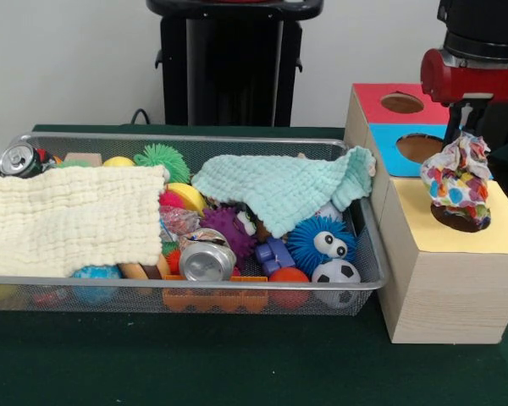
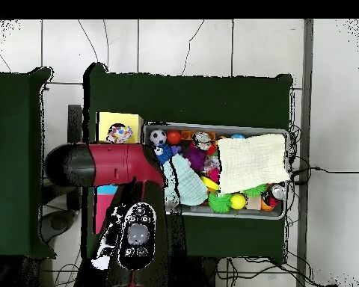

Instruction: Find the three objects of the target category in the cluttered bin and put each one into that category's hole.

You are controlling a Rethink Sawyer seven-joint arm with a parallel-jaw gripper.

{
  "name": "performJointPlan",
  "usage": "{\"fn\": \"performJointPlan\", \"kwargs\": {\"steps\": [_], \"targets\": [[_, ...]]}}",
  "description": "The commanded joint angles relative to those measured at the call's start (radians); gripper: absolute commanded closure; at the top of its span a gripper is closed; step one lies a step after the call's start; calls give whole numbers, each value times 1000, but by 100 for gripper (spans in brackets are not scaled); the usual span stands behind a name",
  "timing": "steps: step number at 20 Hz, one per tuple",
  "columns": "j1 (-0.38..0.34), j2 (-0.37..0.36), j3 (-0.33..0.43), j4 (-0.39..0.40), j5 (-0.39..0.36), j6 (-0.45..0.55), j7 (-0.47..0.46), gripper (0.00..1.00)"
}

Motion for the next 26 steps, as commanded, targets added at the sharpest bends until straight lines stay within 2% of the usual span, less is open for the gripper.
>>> {"fn": "performJointPlan", "kwargs": {"steps": [1, 7, 8, 22, 26], "targets": [[-7, 31, 2, 3, 18, 38, 219, 100], [1, 38, -6, 4, 10, 1, 216, 100], [-1, 37, -4, 10, 18, 0, 219, 0], [-5, 52, 1, -1, 20, 5, 215, 0], [-12, 35, 9, 16, 28, 13, 210, 0]]}}
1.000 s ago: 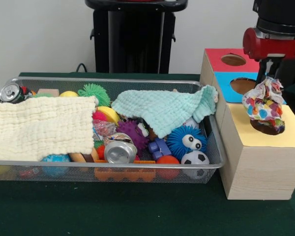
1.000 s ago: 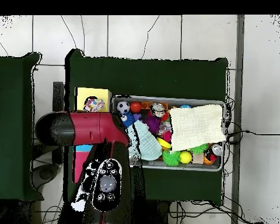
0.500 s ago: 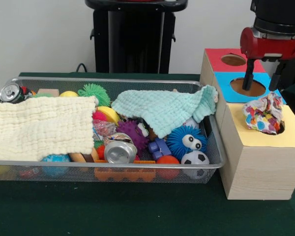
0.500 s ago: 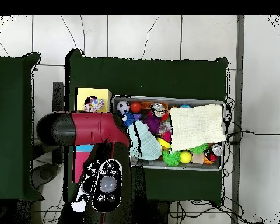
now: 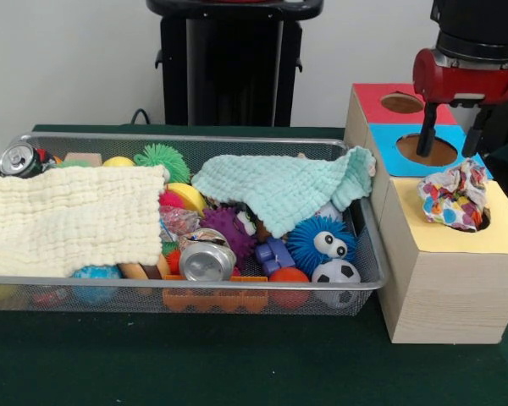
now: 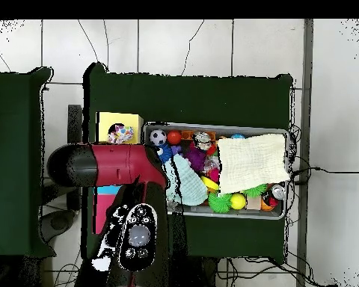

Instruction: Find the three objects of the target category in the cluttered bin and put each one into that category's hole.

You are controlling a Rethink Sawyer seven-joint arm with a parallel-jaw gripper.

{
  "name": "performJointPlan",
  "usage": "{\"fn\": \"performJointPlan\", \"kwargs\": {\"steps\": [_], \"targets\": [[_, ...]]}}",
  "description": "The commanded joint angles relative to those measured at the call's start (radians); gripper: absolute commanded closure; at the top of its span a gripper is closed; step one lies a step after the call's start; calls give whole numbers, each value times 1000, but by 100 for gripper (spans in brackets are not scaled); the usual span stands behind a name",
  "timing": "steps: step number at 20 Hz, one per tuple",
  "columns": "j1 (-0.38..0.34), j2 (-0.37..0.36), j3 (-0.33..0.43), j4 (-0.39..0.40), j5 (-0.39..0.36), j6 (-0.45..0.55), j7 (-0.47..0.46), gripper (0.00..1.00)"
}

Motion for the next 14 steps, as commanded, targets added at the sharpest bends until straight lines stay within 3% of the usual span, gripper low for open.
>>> {"fn": "performJointPlan", "kwargs": {"steps": [1, 4, 8, 14], "targets": [[-17, 17, 29, 21, 30, 26, 208, 0], [-15, -36, 23, 42, 32, 60, 199, 0], [-21, -102, 11, 7, 33, 166, 179, 0], [-37, -88, 13, -70, 34, 231, 190, 0]]}}
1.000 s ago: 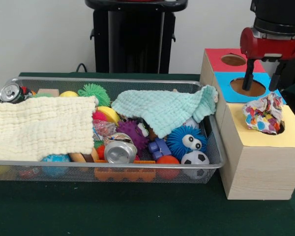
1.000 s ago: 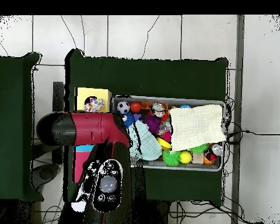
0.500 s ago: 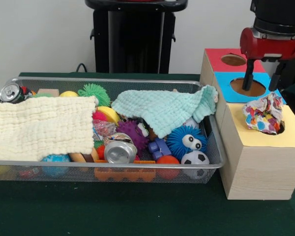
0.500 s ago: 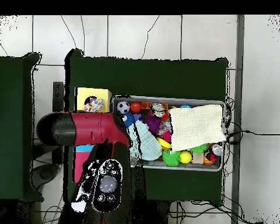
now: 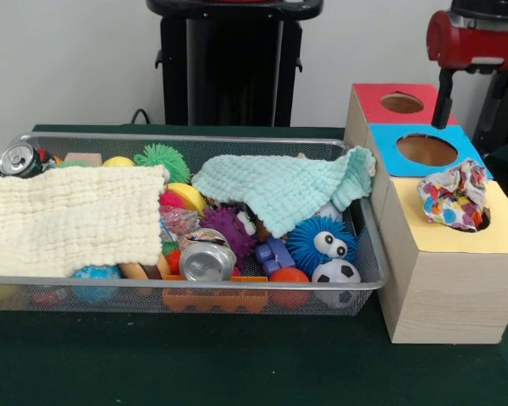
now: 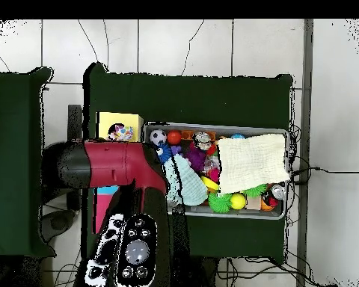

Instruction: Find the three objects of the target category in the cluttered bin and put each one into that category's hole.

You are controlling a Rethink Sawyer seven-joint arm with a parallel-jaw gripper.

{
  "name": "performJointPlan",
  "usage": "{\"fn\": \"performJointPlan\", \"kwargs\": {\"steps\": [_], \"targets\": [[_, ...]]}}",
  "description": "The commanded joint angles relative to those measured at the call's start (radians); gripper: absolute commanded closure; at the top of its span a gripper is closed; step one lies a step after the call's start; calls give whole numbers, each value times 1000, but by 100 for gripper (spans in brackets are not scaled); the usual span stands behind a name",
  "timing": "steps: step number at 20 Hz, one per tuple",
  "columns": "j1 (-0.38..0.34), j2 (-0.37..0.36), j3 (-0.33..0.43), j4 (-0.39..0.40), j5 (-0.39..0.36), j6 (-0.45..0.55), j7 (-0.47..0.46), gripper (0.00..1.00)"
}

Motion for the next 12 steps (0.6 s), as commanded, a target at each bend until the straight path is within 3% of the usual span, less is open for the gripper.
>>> {"fn": "performJointPlan", "kwargs": {"steps": [1, 5, 6, 12], "targets": [[-37, -26, 12, -64, 35, 199, 193, 0], [-37, -46, 10, -63, 30, 229, 193, 0], [-36, -48, 8, -61, 25, 223, 197, 100], [-36, -59, 14, -28, 29, 172, 198, 100]]}}
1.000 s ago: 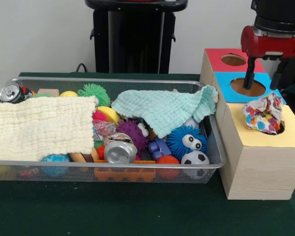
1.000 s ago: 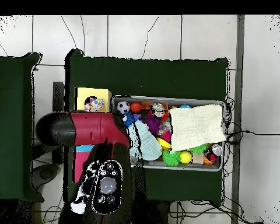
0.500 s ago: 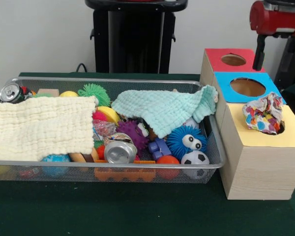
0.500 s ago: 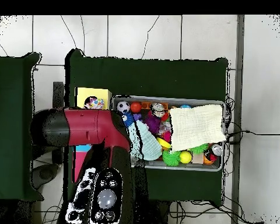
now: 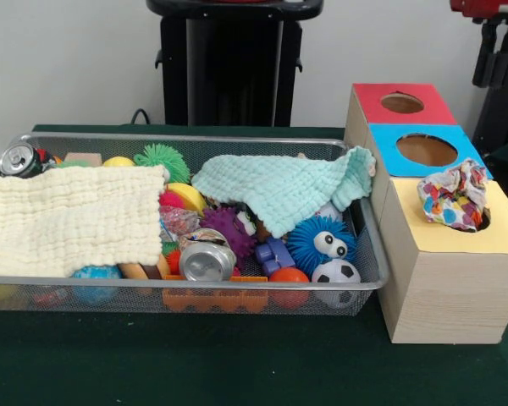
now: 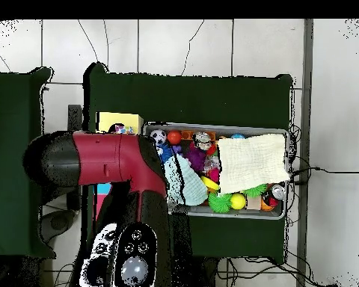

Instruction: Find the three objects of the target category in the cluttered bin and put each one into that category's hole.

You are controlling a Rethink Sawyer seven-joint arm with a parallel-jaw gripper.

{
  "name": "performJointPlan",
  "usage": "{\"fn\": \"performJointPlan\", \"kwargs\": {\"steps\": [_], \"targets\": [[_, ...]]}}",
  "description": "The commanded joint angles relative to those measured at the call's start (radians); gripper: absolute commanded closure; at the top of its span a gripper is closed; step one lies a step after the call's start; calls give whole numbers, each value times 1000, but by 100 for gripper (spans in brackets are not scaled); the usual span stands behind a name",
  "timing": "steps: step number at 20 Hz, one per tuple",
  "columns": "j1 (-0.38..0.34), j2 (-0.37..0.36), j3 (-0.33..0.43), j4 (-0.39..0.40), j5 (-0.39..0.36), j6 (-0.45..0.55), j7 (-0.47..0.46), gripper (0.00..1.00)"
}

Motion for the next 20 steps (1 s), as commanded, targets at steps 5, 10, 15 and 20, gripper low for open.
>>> {"fn": "performJointPlan", "kwargs": {"steps": [5, 10, 15, 20], "targets": [[-19, 2, -3, 28, 17, 63, 224, 100], [-30, 14, 10, 48, 28, 19, 221, 100], [-21, 42, 6, 70, 21, -47, 239, 100], [-9, 78, 1, 83, 5, -129, 256, 100]]}}
